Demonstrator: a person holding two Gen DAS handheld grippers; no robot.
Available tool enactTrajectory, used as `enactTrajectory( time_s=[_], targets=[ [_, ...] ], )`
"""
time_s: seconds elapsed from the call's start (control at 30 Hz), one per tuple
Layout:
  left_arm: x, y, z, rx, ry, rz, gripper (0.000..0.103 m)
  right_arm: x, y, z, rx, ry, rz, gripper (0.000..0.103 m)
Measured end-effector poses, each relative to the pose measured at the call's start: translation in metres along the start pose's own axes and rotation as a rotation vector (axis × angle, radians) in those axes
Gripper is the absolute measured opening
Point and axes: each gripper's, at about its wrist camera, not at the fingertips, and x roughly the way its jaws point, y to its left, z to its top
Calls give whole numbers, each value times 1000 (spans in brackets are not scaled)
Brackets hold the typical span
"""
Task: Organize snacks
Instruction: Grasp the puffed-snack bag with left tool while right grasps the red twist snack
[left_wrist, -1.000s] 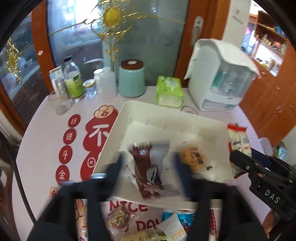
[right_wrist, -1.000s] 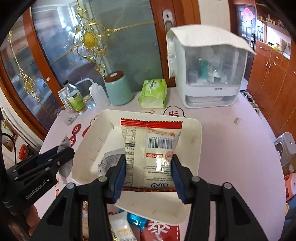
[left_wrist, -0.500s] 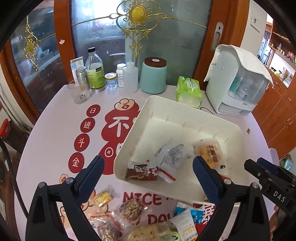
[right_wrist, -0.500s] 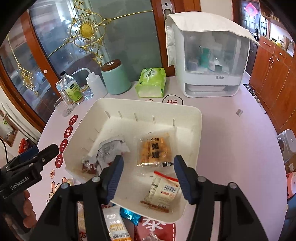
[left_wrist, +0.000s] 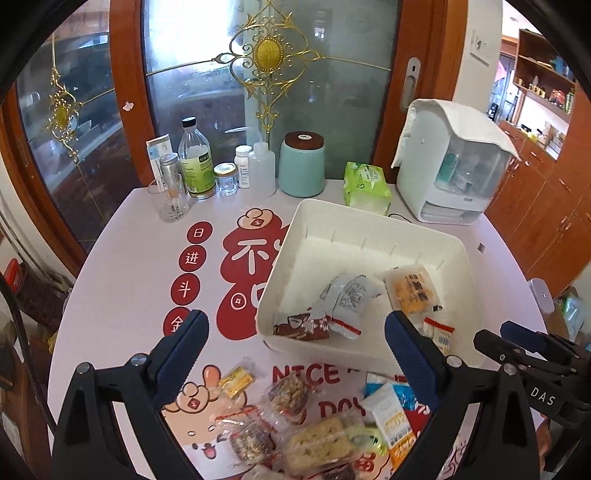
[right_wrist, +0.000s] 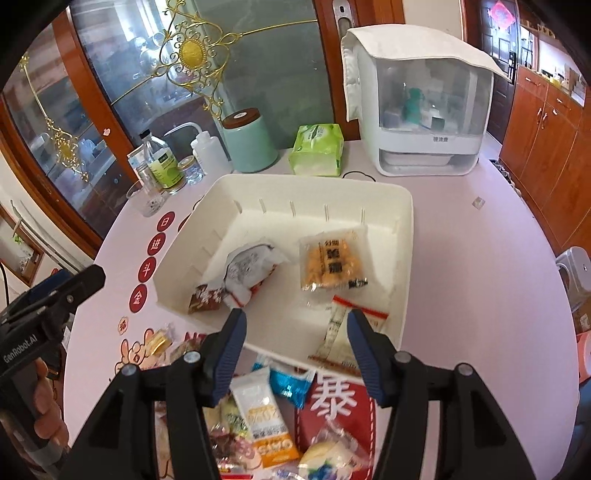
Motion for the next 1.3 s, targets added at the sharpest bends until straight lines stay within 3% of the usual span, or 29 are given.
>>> enactTrajectory(
  time_s=[0.6,0.97,1.3],
  targets=[
    [-42,6,-86,180,-11,-49,96,-37,10,-100,-4,64,3,57],
    [-16,10,-174,264,96,-60,96,-14,-5,-185,26,203,-11,57],
    [28,33,-215,200,220,-44,96,10,-18,-226,78,280,-38,57]
  ],
)
